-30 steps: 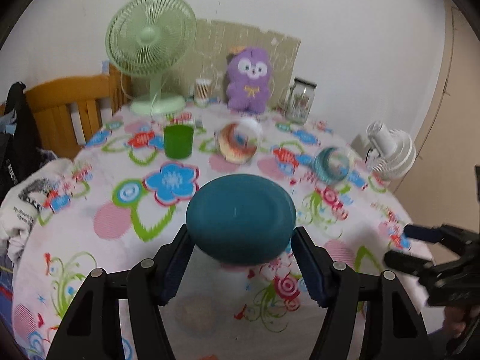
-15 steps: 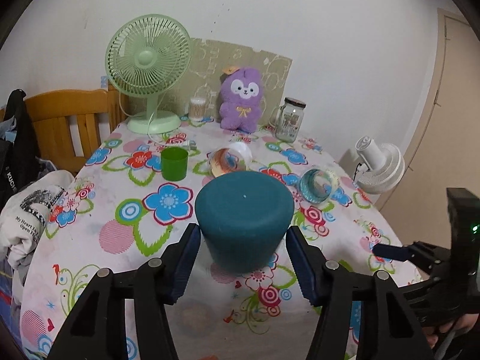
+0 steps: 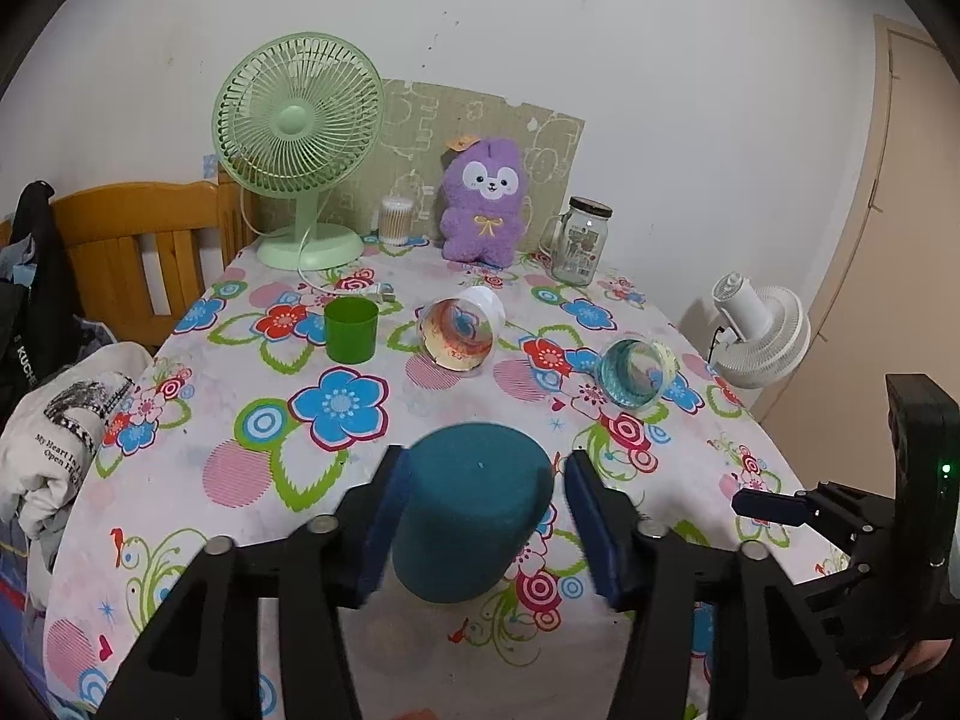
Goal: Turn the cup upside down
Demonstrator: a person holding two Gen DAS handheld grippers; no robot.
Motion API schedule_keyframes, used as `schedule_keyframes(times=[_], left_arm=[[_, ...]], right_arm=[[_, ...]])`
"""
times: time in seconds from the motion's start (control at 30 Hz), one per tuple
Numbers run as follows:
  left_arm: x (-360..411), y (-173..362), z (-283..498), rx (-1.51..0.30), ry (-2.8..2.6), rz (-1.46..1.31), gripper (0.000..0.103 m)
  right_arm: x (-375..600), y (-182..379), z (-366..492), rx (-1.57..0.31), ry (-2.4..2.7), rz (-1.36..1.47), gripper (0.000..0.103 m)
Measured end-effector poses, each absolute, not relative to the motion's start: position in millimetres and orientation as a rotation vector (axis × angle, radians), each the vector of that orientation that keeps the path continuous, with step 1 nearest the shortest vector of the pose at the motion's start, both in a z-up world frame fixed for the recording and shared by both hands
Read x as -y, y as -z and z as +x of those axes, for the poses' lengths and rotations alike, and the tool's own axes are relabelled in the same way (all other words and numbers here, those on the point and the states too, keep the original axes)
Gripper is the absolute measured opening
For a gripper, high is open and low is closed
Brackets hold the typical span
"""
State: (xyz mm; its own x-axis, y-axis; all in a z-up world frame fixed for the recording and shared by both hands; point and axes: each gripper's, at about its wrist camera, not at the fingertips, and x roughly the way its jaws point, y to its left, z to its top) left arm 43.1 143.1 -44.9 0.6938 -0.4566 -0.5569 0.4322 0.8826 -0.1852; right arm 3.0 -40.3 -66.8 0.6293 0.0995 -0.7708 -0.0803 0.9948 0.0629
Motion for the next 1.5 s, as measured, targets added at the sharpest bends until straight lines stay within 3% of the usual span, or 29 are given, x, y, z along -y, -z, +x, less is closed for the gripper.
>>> schedule_keyframes(times=[0.4,0.63,0.87,0.97,1.5], left_arm=[[-146.6,41.3,43.9,-0.623,0.491,-0.051,0.069],[-155.4,33.3,39.5,-0.589,0.449,-0.067,0.093],[-162.3,18.1,33.4,-0.538,0.43,-0.077,0.102],[-166.0,11.3,30.1,-0.511,0.419,-0.083,0.103],[-177.3,-24.1,14.7,-0.409,0.368,-0.069,0.103]], right_arm=[[38.7,65.0,6.2,-0.881,-0.109,0.019,0.084],[30.7,52.6,9.8,-0.853,-0.122,0.007,0.083],[21.0,30.2,11.6,-0.793,-0.129,-0.02,0.084],[18.2,17.4,12.3,-0.747,-0.097,-0.032,0.094],[11.3,-32.2,5.7,-0.59,-0.054,-0.025,0.096]])
